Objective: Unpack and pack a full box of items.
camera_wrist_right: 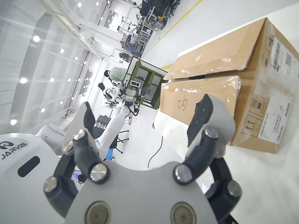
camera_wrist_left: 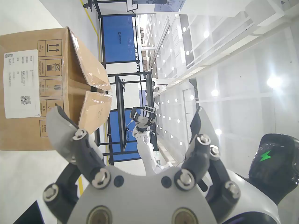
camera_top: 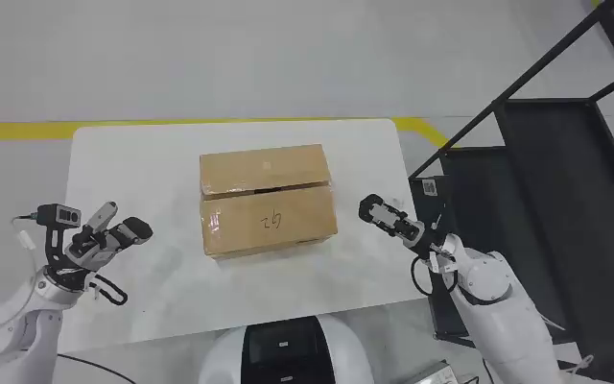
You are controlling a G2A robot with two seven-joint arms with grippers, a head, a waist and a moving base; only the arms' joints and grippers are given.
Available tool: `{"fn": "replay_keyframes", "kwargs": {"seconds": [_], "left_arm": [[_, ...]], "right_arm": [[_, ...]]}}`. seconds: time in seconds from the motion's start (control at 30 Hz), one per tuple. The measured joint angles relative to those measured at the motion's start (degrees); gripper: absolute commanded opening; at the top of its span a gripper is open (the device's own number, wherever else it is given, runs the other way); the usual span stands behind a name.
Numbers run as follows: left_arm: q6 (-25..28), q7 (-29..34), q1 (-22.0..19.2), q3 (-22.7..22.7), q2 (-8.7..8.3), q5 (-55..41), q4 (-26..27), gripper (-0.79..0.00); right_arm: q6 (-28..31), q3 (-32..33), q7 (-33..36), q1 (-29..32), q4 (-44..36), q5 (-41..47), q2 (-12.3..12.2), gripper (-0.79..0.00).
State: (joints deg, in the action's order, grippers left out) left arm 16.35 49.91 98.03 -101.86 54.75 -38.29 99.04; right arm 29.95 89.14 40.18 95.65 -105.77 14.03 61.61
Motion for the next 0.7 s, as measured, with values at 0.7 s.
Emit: {"fn": "replay_keyframes", "kwargs": {"seconds": [0.7], "left_arm": [[0.0, 0.0, 0.0, 0.0, 0.00, 0.0, 0.0, -0.001]], "right_arm": [[0.0, 0.0, 0.0, 0.0, 0.0, 0.0, 0.0, -0.001]]}}
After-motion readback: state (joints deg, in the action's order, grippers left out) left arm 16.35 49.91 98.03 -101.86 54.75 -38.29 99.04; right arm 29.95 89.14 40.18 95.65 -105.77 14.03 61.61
